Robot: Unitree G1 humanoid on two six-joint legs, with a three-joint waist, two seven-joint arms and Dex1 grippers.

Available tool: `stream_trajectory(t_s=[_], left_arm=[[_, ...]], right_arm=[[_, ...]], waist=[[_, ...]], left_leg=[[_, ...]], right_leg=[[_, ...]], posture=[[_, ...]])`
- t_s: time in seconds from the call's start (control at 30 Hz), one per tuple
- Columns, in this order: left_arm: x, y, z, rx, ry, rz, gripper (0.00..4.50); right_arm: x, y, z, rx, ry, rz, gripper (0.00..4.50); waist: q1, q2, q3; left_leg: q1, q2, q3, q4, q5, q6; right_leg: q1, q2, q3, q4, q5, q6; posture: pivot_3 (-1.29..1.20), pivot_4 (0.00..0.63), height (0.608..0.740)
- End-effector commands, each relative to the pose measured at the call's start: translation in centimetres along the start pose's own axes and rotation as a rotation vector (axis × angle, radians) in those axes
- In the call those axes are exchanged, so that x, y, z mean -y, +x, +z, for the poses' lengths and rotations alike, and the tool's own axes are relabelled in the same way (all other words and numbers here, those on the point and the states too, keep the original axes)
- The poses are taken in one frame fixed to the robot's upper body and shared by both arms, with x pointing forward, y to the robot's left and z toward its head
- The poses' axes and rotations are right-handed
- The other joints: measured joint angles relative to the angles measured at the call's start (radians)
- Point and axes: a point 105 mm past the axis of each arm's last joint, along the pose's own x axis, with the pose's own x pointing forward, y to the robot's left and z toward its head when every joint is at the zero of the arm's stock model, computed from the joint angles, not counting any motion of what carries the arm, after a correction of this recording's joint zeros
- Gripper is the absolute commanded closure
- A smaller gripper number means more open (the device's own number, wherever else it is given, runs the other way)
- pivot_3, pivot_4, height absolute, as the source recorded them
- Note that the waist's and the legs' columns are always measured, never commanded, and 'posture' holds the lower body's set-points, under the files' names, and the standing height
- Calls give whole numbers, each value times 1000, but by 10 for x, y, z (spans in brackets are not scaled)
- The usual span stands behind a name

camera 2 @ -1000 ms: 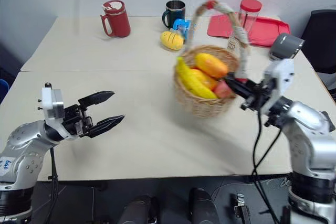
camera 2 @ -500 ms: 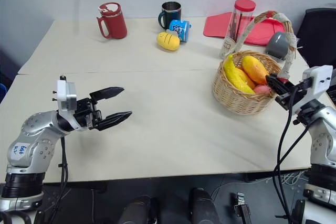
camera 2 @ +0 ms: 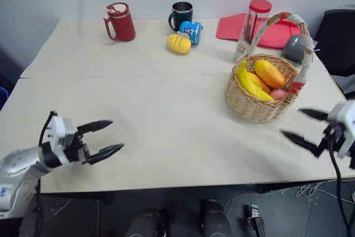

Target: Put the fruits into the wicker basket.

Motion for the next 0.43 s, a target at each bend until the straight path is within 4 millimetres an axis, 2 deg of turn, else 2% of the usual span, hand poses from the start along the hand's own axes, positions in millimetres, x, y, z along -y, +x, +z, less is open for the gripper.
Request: stream_trajectory(t_s=[0.03, 0.1, 0.17, 0.23, 0.33, 0.43], left_arm=[[2, -13, -5, -17, 57, 84, 0], [9, -15, -11, -38, 62, 108, 0], [15, -14, -15, -54, 71, 123, 0], [19, -12, -17, -53, 61, 143, 0], [22, -11, -17, -52, 71, 155, 0], [17, -13, -16, -50, 102, 183, 0]], right_arm=[[-36, 17, -9, 25, -83, 179, 50], [-51, 31, -20, 47, -90, 253, 50], [-56, 50, -23, 121, -1, 254, 50], [-67, 66, -28, 154, -47, 306, 50], [-69, 87, -22, 232, -169, 294, 50], [-66, 101, -17, 280, -234, 281, 50]], waist=[[-1, 0, 0], [-1, -1, 0], [0, -1, 0], [2, 0, 0], [5, 0, 0], [3, 0, 0]], left_leg=[[1, 0, 0, 0, 0, 0], [1, 1, 0, 0, 0, -1], [1, 1, 0, 0, 0, -1], [0, 1, 0, 1, 0, -1], [0, 0, -1, 1, 0, -1], [0, 0, 0, 1, 2, -5]], right_leg=[[0, -1, 0, 1, 0, 0], [0, -1, 0, 0, 0, -1], [0, -1, 0, 1, 0, -1], [-1, -2, 0, 1, 0, -1], [-1, -2, 0, 2, 0, -2], [-1, -2, -1, 2, 0, -2]], posture=[[0, 150, 740], [0, 150, 740], [0, 150, 740], [0, 150, 740], [0, 150, 740], [0, 150, 740]])
